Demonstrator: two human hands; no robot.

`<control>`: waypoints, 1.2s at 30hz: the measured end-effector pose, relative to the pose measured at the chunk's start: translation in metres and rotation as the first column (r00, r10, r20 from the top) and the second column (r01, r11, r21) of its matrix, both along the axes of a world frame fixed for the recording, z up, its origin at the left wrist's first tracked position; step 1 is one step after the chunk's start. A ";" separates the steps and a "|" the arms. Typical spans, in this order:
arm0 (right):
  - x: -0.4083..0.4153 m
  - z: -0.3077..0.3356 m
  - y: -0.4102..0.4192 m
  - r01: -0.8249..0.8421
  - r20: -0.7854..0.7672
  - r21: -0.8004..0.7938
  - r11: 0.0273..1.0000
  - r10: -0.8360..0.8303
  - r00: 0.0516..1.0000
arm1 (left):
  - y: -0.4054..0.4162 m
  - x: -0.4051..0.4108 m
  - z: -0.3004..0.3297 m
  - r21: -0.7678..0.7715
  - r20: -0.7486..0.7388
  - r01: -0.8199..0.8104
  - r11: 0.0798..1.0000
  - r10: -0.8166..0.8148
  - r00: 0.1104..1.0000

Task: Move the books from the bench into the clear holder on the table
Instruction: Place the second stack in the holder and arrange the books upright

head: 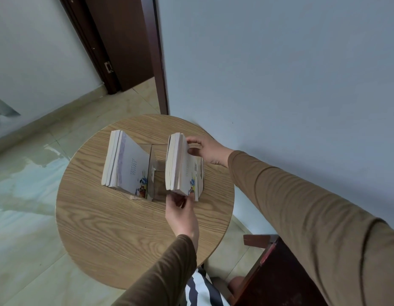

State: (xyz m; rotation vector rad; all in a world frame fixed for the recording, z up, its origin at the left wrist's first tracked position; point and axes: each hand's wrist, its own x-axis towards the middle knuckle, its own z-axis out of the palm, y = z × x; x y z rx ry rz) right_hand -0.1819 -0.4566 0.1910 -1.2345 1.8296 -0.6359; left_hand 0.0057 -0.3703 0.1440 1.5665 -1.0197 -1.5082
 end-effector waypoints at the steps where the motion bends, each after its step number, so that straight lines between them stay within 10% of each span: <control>1: 0.000 -0.003 0.000 0.001 -0.006 -0.005 1.000 -0.001 1.000 | -0.001 0.002 -0.002 0.004 0.010 0.010 1.000 -0.010 1.000; 11: 0.026 0.024 0.018 0.138 -0.082 -0.077 0.987 -0.144 0.986 | -0.012 0.042 0.018 -0.058 0.027 0.268 0.962 -0.266 0.963; 20: 0.122 0.090 0.027 0.197 -0.168 -0.500 0.843 -0.318 0.933 | -0.051 0.117 0.076 -0.365 0.079 0.310 0.878 -0.303 0.950; 26: 0.181 0.072 0.004 0.381 0.182 -0.291 0.877 -0.340 0.923 | -0.113 0.148 0.097 -0.519 0.231 0.308 0.797 -0.216 0.949; 36: 0.211 0.056 -0.030 0.466 0.172 -0.062 0.883 -0.450 0.876 | -0.168 0.147 0.097 -0.160 0.274 0.524 0.837 -0.472 0.838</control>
